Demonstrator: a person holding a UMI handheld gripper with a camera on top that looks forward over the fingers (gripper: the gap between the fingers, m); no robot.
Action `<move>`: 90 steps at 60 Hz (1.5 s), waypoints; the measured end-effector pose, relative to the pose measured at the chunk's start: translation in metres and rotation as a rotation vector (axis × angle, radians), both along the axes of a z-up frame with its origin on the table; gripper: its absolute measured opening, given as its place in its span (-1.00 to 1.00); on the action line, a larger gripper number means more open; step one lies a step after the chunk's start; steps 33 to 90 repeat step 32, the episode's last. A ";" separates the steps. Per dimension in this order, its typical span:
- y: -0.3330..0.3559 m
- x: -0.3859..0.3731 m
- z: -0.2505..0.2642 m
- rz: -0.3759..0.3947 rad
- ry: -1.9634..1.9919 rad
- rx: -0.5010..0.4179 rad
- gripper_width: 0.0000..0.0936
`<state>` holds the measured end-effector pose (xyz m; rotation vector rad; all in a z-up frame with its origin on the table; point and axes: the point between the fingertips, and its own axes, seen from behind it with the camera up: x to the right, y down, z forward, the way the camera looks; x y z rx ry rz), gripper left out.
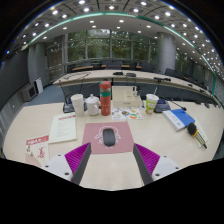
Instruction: Arrange mouse
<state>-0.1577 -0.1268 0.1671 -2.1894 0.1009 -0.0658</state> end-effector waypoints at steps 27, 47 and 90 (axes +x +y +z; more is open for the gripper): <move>-0.127 -0.019 0.058 0.023 -0.046 0.078 0.84; -0.135 -0.020 0.064 0.023 -0.050 0.089 0.83; -0.135 -0.020 0.064 0.023 -0.050 0.089 0.83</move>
